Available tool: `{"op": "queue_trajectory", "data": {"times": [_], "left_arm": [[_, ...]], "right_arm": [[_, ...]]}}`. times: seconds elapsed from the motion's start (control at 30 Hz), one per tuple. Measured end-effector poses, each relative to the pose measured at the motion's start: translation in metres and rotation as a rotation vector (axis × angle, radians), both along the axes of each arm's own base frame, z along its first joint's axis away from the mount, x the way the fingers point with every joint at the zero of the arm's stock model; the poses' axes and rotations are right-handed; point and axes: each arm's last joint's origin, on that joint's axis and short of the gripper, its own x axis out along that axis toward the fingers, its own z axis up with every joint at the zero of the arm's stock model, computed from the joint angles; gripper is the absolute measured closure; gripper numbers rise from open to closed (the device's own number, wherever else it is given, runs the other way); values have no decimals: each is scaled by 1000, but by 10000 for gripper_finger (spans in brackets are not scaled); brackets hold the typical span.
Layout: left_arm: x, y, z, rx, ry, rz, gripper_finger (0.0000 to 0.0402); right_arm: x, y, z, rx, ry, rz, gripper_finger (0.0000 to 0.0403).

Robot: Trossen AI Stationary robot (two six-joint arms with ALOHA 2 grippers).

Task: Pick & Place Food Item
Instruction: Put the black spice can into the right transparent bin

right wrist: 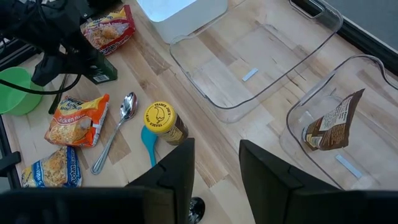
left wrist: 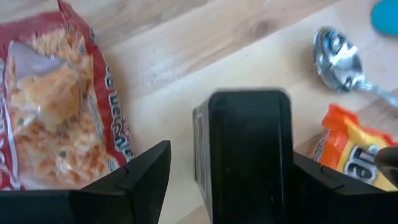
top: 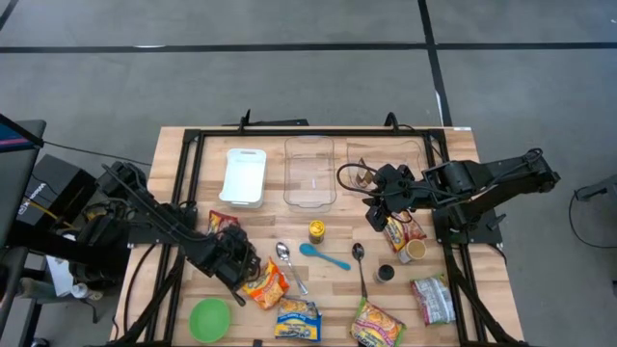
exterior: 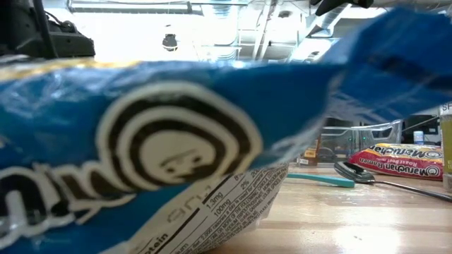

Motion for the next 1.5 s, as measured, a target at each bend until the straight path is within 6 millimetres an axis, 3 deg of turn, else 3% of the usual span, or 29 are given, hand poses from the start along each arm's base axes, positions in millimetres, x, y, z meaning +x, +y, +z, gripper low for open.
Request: {"op": "queue_trajectory", "data": {"times": [0.7,1.07,1.5], "left_arm": [[-11,-20,-7,53,-71,0,162],[-12,-35,-37,88,-40,17,199],[-10,-34,-38,148,-97,15,225]], "right_arm": [[0,0,0,0,0,0,282],[0,0,0,0,0,-1,282],[0,0,0,-1,0,0,282]]}}
